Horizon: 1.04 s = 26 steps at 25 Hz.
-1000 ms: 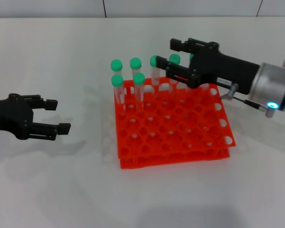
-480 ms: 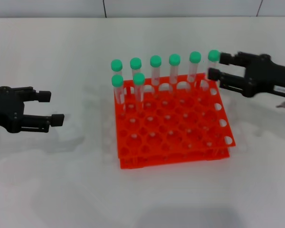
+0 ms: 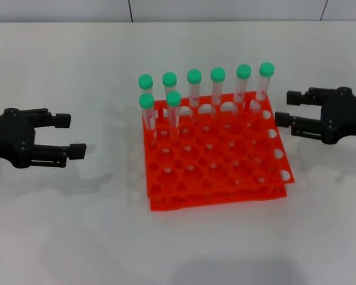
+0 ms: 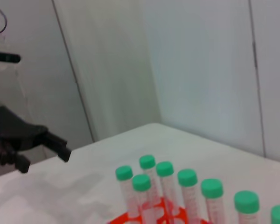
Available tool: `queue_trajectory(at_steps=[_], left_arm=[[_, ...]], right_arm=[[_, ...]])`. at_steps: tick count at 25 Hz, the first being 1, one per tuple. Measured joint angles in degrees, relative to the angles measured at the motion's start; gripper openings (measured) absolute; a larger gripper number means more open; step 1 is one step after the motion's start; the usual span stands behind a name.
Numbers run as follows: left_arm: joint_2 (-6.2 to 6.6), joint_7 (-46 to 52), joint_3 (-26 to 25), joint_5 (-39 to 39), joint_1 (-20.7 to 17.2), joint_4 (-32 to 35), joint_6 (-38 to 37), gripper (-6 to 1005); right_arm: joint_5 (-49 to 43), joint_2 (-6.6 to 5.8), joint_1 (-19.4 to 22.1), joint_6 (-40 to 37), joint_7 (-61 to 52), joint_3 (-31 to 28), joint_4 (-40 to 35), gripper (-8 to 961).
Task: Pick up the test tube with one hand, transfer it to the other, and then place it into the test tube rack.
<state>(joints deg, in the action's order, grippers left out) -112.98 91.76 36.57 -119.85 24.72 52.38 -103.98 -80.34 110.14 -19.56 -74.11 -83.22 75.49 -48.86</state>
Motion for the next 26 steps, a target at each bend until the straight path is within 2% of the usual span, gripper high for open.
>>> queue_trajectory(at_steps=[10,26], left_arm=[[-0.34,0.1,-0.1,0.3,-0.4,0.0,-0.8,870],[-0.33,0.5,0.1,0.4,-0.4,0.0,-1.0,870]], right_arm=[[-1.0,-0.24,-0.1,-1.5,-0.1,-0.2,-0.8,576],[-1.1,0.39,-0.3,-2.2,-0.2,-0.3,-0.8,576]])
